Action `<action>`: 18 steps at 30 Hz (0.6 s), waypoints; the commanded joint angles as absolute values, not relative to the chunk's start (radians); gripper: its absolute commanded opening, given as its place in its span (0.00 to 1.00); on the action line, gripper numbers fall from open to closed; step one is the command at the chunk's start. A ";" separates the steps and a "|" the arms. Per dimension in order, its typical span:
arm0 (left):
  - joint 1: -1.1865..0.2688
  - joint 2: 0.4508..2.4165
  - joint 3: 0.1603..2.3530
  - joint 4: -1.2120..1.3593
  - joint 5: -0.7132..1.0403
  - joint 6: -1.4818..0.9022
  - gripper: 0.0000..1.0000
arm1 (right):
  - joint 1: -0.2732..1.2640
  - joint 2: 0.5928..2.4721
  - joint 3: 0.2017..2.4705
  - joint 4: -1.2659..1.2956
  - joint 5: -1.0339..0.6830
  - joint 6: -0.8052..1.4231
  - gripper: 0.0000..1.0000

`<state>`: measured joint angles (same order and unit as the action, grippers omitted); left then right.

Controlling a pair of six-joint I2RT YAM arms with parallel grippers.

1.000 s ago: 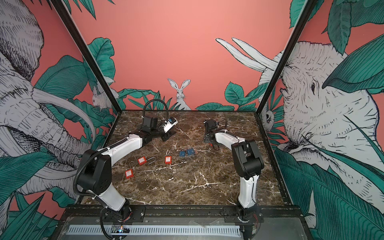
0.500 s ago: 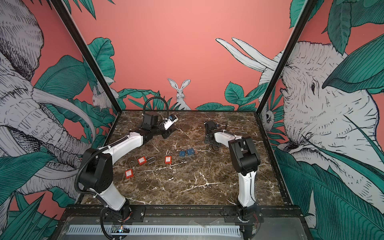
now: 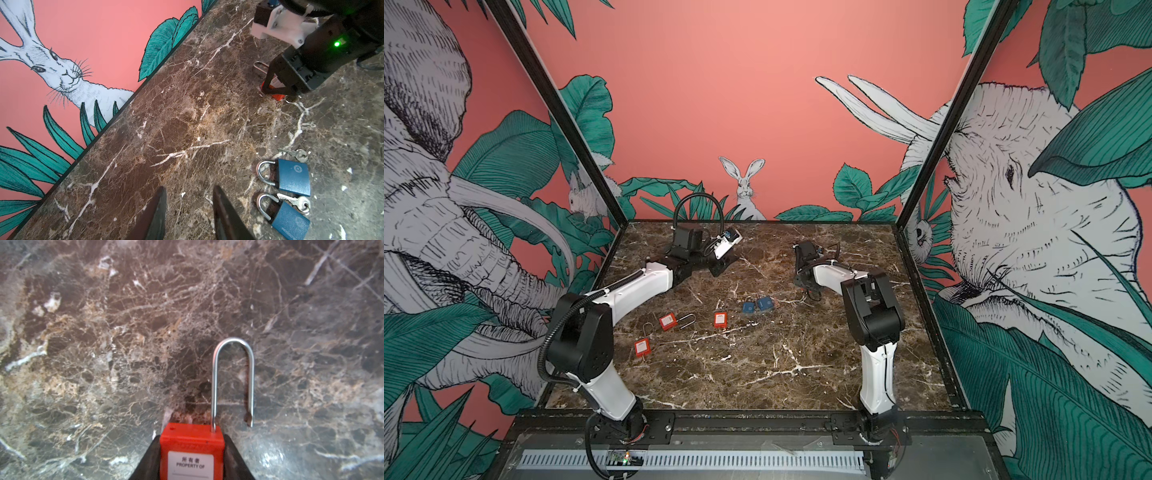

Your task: Lock with the key

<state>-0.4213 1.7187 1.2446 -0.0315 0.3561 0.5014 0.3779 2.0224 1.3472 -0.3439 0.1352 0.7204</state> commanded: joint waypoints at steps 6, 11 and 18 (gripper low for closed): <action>-0.428 1.720 1.287 -0.024 0.380 0.470 0.40 | 0.385 1.949 1.319 -0.392 0.151 0.571 0.24; -0.427 1.714 1.264 0.092 0.426 0.429 0.54 | 0.387 1.833 1.283 -0.368 0.074 0.262 0.21; -0.427 1.732 1.212 0.293 0.767 0.526 0.59 | 0.385 1.634 1.214 -0.368 -0.111 -0.219 0.10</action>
